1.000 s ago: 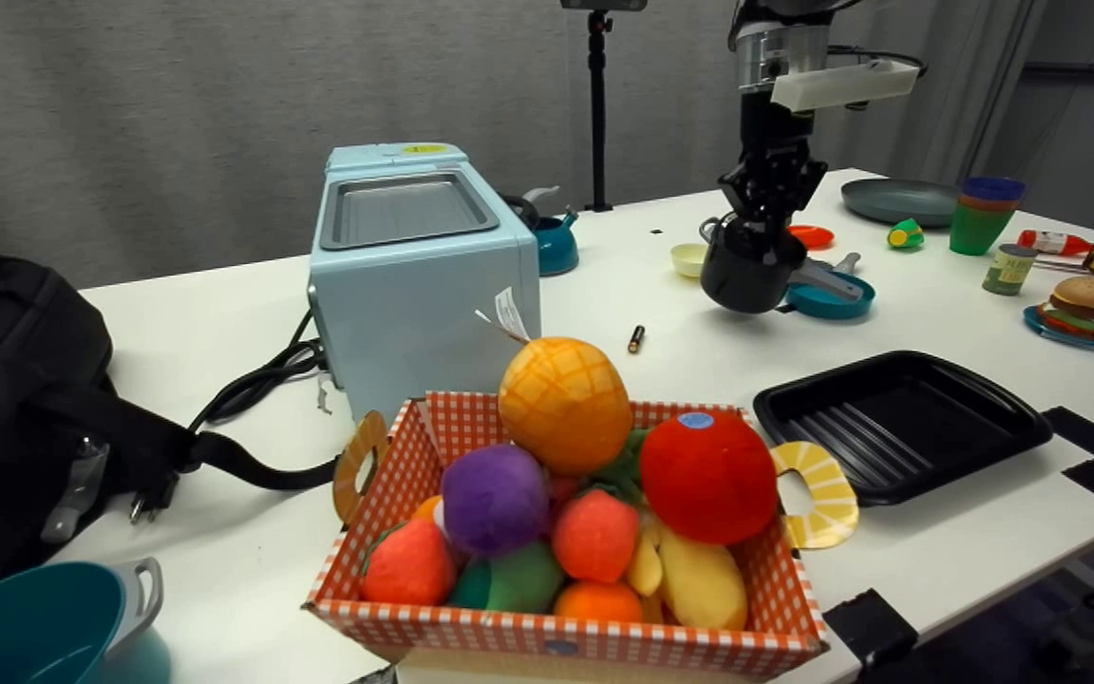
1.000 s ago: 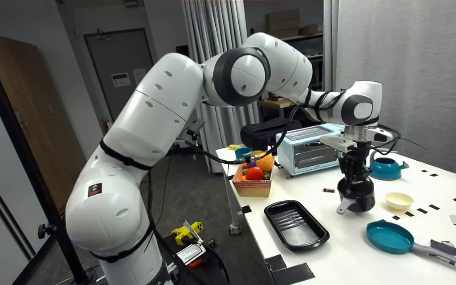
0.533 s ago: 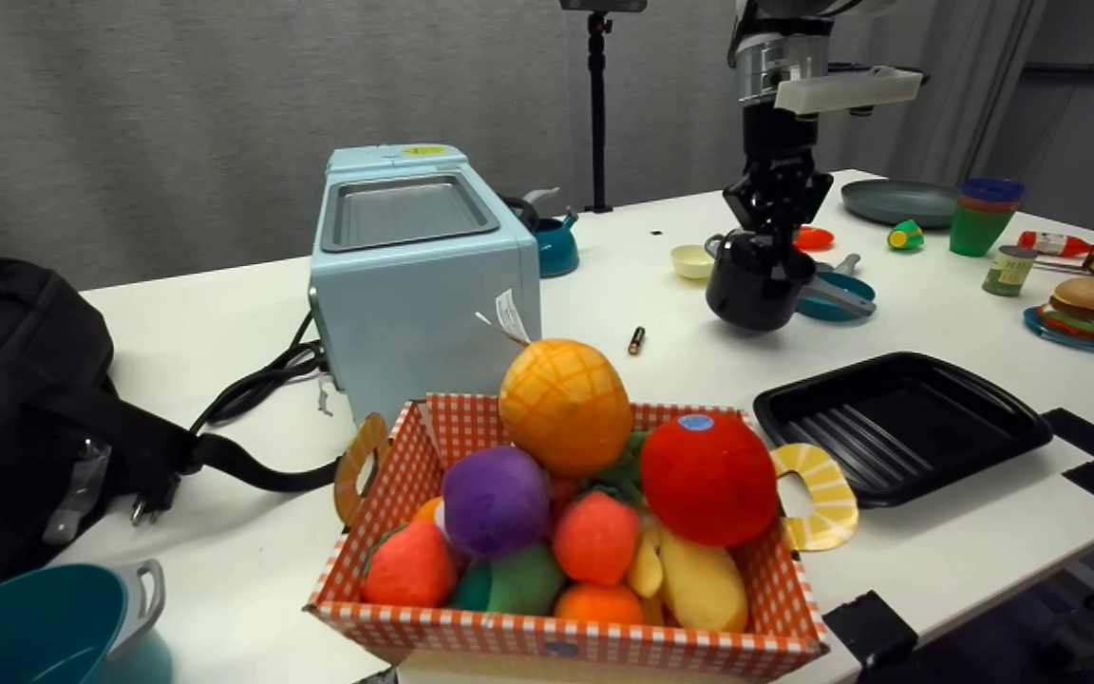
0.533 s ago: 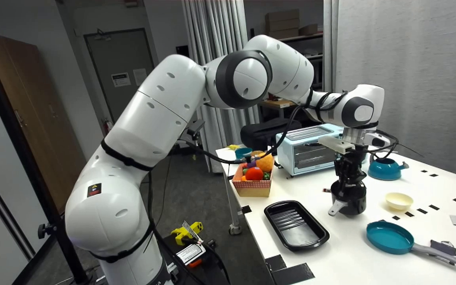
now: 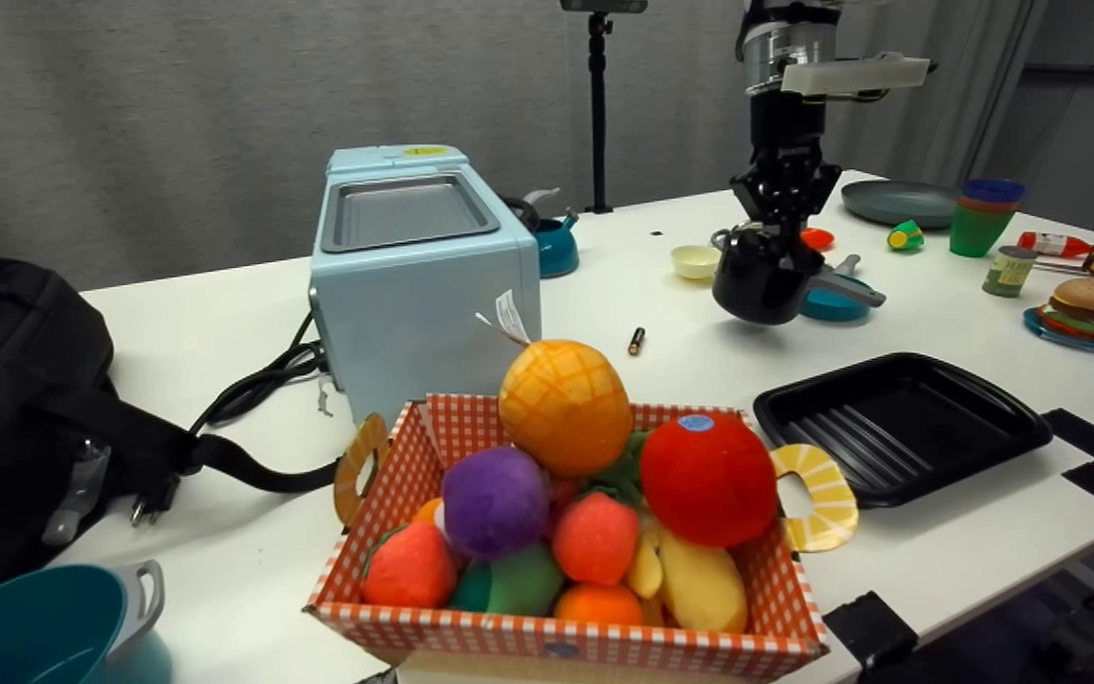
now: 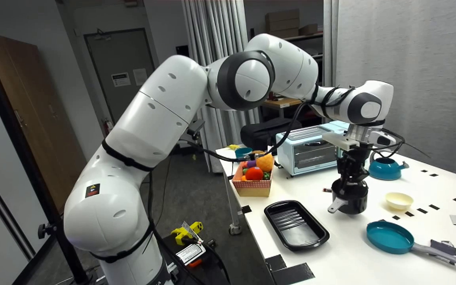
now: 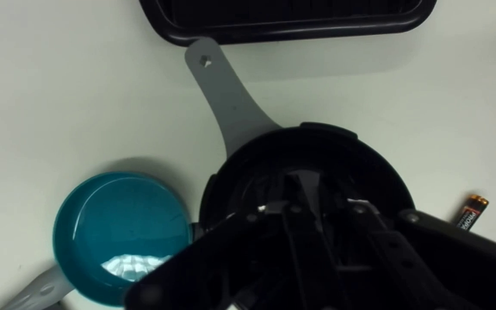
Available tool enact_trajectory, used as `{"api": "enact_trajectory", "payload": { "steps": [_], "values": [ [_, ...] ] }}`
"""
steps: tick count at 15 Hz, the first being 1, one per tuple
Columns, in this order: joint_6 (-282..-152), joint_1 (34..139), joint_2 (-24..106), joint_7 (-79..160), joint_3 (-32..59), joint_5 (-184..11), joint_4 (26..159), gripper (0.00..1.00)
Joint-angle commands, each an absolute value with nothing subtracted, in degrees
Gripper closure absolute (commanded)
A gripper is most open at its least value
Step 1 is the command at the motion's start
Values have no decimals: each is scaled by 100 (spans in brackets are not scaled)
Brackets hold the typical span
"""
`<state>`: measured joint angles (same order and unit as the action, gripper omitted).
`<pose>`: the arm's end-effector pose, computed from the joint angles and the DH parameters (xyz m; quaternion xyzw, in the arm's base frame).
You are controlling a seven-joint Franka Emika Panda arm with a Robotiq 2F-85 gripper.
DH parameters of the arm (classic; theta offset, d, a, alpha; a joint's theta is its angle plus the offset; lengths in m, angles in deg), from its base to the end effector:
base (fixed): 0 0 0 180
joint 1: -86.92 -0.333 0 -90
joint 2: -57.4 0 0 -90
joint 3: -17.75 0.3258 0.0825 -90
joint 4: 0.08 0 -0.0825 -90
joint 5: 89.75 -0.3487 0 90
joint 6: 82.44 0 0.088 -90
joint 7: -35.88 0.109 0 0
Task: Remove the lid from the black pot and put it on the blue pot
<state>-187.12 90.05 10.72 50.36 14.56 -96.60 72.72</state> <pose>0.6930 -0.0571 0.2696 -0.9718 0.1950 0.1301 0.0250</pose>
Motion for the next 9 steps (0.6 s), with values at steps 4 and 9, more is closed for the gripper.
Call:
{"api": "enact_trajectory", "payload": {
  "steps": [4, 9],
  "values": [
    [-18943, 8947, 951, 5142, 1388, -9458, 6970, 96],
    [-18034, 9409, 846, 4548, 1812, -10302, 6553, 96]
  ]
}}
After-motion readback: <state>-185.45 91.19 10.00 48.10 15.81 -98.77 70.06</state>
